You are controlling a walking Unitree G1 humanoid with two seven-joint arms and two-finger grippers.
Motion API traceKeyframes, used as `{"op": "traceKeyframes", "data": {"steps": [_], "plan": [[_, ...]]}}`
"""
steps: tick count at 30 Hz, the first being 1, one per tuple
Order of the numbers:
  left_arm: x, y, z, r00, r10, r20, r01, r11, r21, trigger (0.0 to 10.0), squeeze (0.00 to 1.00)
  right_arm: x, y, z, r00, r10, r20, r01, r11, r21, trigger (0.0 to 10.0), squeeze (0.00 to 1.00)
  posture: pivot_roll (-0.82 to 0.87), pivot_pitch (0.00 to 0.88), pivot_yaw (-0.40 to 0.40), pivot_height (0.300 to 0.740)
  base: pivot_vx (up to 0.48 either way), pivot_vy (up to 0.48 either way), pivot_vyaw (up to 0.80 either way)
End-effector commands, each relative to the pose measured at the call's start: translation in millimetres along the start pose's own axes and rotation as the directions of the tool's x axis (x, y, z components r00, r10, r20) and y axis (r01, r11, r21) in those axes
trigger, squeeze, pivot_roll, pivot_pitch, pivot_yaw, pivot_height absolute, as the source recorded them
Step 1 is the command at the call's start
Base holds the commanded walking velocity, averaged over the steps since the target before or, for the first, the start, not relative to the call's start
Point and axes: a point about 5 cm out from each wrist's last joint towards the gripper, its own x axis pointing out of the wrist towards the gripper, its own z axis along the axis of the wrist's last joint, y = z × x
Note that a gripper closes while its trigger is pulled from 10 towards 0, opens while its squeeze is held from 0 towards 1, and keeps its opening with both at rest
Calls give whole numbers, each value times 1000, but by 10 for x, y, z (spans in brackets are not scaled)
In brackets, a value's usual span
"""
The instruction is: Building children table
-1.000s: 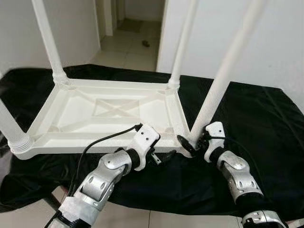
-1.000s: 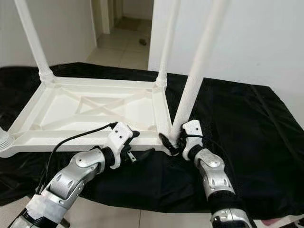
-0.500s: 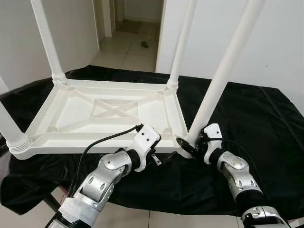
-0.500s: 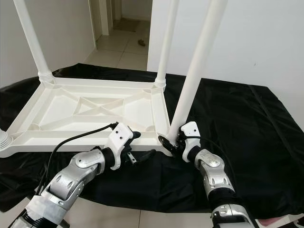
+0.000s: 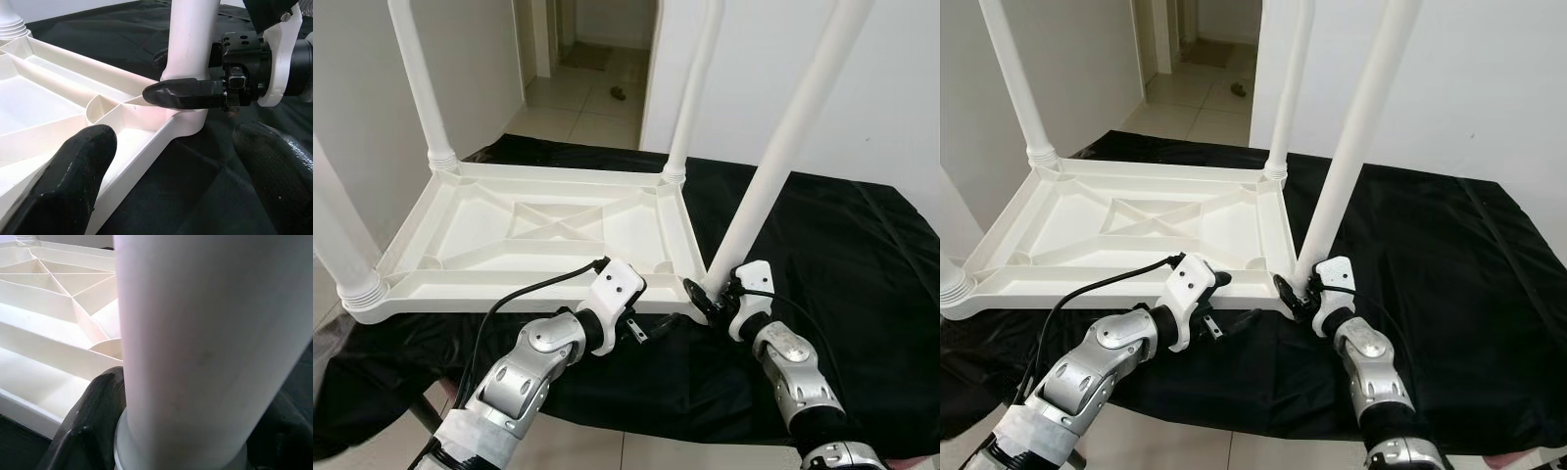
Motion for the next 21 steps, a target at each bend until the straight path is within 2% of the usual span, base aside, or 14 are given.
{"op": "traceKeyframes", "data": {"steps": [1,2,3,4,7,10,12,14,15,17,18,19,20,21], "plan": [[7,-36,-17,1000,-25,-12,25,1000,3,10000,0,-45,-40,-48,997,-74,-21,75,997,29,0,0,33,0,-49,740,0,0,0],[15,-33,-9,1000,-29,-10,29,1000,3,10000,0,-48,27,-72,985,-169,-38,171,982,79,0,0,30,0,-47,740,0,0,0],[15,-33,-9,1000,-29,-10,29,1000,3,10000,0,-48,27,-72,985,-169,-38,171,982,79,0,0,30,0,-47,740,0,0,0],[19,-31,-2,999,-32,-8,32,999,2,10000,0,-49,95,-80,972,-231,-47,235,965,117,0,0,28,0,-45,740,0,0,0],[23,-31,3,999,-35,-6,35,999,1,10000,0,-45,160,-84,956,-286,-57,291,946,143,0,0,26,0,-44,740,0,0,0],[23,-31,3,999,-35,-6,35,999,1,10000,0,-45,160,-84,956,-286,-57,291,946,143,0,0,26,0,-44,740,0,0,0],[25,-34,4,999,-38,-5,38,999,2,10000,0,-36,231,-86,914,-398,-81,406,899,164,0,0,27,0,-47,740,0,0,0],[25,-34,4,999,-38,-5,38,999,2,10000,0,-36,231,-86,914,-398,-81,406,899,164,0,0,27,0,-47,740,0,0,0],[27,-36,1,999,-38,-5,38,999,2,10000,0,-43,253,-77,882,-463,-88,471,868,160,0,0,32,0,-52,740,0,0,0],[26,-40,1,999,-39,-4,39,999,0,10000,0,-37,311,-85,873,-477,-97,487,858,165,0,0,36,0,-53,740,0,0,0],[25,-44,-1,999,-40,-5,40,999,1,10000,0,-27,352,-91,876,-471,-103,482,860,167,2196,0,36,0,-53,740,0,0,0],[25,-44,-1,999,-40,-5,40,999,1,10000,0,-27,352,-91,876,-471,-103,482,860,167,2196,0,36,0,-53,740,0,0,0],[23,-49,-4,999,-41,-5,41,999,2,10000,0,-22,372,-85,878,-467,-102,478,863,161,7294,0,36,0,-54,740,0,0,0],[22,-52,-5,999,-42,-6,42,999,3,10000,0,-11,379,-69,886,-454,-92,463,871,164,10000,86,36,0,-54,740,0,0,0]]}}
